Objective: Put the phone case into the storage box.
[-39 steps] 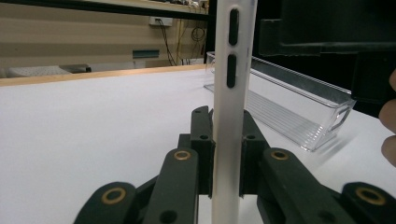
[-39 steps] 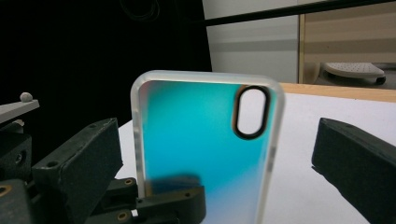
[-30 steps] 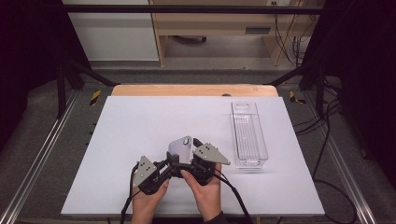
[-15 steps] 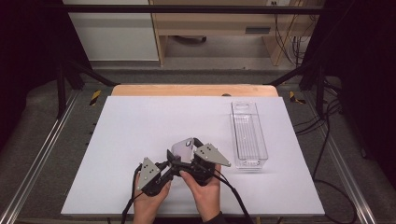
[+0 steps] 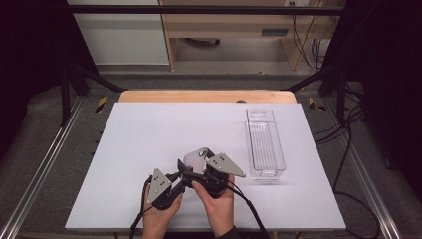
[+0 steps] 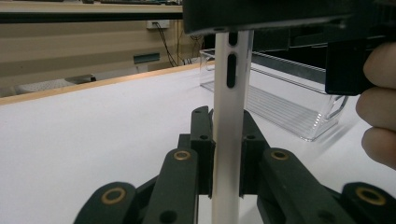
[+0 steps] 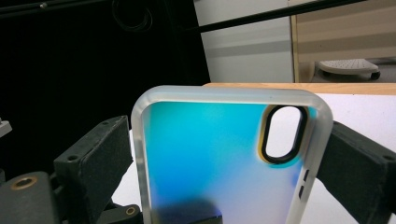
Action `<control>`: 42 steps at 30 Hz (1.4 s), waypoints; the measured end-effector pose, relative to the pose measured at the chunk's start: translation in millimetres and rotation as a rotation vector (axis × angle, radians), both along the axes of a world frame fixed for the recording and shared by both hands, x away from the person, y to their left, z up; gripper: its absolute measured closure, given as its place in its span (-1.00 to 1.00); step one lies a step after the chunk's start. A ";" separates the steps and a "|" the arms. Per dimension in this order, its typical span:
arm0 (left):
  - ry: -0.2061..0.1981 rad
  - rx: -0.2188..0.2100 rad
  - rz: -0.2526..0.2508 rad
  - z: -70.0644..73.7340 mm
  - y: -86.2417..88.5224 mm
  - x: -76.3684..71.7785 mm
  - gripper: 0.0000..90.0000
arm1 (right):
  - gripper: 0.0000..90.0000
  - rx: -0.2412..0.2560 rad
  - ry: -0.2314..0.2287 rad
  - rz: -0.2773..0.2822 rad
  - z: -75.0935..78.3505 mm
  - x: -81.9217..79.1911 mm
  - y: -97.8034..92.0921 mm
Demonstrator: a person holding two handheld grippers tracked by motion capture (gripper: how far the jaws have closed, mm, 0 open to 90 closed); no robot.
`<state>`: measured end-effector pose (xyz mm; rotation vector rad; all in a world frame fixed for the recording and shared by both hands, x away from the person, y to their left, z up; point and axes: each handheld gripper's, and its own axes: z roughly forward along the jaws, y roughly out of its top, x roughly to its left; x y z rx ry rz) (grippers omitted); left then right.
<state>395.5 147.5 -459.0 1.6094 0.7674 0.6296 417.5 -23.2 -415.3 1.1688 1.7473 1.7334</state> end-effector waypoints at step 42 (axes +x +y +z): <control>-0.002 0.003 -0.001 -1.1 -2.5 -1.7 0.78 | -0.61 -0.006 0.022 -0.032 -0.4 -1.6 -1.5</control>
